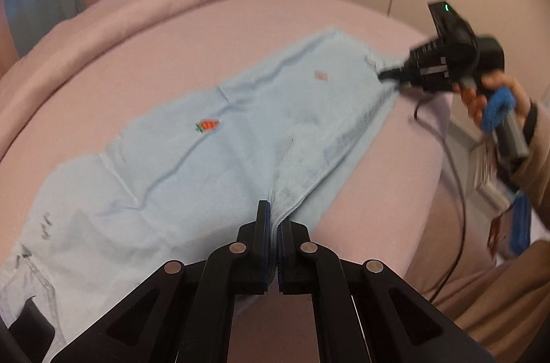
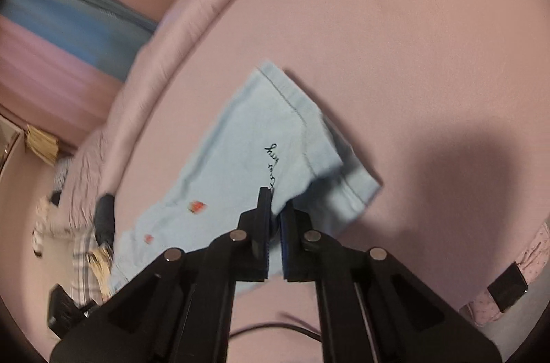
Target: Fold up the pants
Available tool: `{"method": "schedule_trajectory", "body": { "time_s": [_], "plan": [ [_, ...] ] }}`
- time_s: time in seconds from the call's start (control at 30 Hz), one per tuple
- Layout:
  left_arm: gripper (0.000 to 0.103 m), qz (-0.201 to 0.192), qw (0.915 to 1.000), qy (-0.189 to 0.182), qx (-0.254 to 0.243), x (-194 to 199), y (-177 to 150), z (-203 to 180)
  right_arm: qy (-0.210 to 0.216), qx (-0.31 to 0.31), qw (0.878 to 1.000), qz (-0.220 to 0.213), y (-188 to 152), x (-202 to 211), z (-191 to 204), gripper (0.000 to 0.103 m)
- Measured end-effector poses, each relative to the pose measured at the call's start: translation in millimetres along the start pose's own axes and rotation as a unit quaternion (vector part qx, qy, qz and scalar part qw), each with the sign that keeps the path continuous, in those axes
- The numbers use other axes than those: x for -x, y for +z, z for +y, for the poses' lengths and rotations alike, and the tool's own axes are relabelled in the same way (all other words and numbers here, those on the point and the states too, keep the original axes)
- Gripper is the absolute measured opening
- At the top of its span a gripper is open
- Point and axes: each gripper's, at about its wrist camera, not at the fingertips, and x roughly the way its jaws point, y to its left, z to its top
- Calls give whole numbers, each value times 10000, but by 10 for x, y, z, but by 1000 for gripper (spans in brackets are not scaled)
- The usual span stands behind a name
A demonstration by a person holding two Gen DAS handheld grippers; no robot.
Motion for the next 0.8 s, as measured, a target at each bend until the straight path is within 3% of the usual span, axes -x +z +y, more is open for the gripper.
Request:
{"method": "schedule_trajectory", "body": {
  "time_s": [0.13,0.23,0.27,0.3,0.33,0.4,0.43,0.5,0.6,0.8],
  "plan": [
    [1,103,9999,62,-12,-34,-94,-39,350,-508,9980,101,50,-82,-183,7],
    [3,-97,9997,-179,131,151,-94,27,370,-460,9982,71,117,90,-181,21],
    [5,-224,9992,-266,208,239,-103,77,330,-407,9986,-2,137,176,-165,32],
    [11,-362,9981,-365,329,338,-111,153,301,-350,9989,-112,160,277,-149,38],
    [24,-560,9960,-423,556,466,-131,284,277,-311,9989,-230,177,360,-144,40],
    [42,-784,9920,-286,950,585,-160,508,-48,-293,9986,-442,177,483,-186,52],
    [44,-891,9888,-187,1185,648,-200,658,-117,-305,9984,-468,156,485,-212,52],
    [44,-973,9793,131,1769,738,-314,987,-134,-442,9981,-396,150,440,-276,52],
    [44,-975,9584,723,2583,851,-598,1470,-18,-548,9982,-240,143,303,-303,52],
    [44,-862,9005,1556,3968,1074,-1329,2126,84,-493,9985,-215,220,131,-207,49]
  ]
}}
